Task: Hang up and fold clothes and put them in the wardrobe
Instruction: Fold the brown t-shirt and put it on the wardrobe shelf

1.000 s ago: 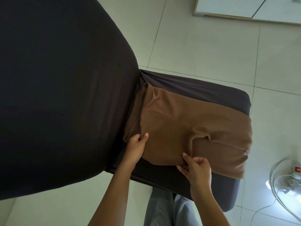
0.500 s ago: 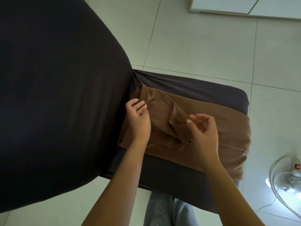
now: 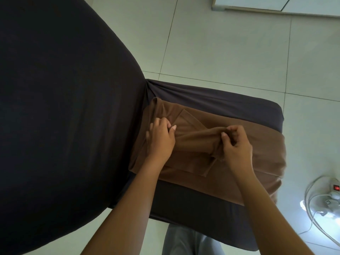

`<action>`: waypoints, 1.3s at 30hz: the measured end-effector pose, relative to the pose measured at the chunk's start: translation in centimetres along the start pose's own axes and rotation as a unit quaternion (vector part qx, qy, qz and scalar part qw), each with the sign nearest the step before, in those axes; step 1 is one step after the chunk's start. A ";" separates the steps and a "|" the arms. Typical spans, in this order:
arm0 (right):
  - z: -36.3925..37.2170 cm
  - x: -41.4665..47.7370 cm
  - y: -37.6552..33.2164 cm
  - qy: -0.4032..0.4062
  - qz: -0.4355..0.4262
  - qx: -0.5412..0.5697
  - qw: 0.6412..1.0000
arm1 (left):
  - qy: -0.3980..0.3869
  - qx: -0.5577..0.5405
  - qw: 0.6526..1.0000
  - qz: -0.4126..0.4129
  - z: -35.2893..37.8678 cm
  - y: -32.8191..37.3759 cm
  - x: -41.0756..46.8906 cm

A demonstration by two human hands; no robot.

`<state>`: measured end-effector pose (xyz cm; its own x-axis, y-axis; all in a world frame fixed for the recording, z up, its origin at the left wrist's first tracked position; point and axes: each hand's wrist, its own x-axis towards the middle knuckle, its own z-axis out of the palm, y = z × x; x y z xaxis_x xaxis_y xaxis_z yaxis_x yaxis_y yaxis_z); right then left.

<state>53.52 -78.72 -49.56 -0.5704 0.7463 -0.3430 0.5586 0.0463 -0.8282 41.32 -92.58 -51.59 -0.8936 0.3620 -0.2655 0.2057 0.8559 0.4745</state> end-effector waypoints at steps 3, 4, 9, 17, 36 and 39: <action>0.0 0.9 -0.3 -0.006 -0.036 0.007 0.999 | 0.046 -0.039 0.998 0.009 -0.5 0.0 -0.2; 0.2 1.1 -0.4 -0.009 -0.052 0.011 0.999 | 0.070 -0.049 0.996 0.007 -0.5 -0.1 -0.2; 0.9 1.4 -0.1 0.044 0.010 -0.014 0.999 | 0.128 -0.093 0.987 -0.023 0.3 -0.9 -0.3; 0.5 -1.7 1.2 0.029 -0.138 -0.133 0.981 | 0.143 0.039 0.968 0.201 1.9 -1.7 -0.3; 0.1 -3.7 4.1 0.081 -0.029 -0.220 0.972 | -0.031 0.173 0.966 0.190 3.3 -3.1 -0.5; -1.2 -4.4 5.8 0.133 0.024 -0.196 0.971 | -0.020 0.173 0.969 0.173 3.0 -2.3 -1.1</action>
<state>59.98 -80.94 -52.32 -0.3916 0.8967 -0.2062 0.7966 0.2183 -0.5637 43.01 -93.85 -54.93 -0.7324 0.6574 -0.1769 0.6180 0.7510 0.2324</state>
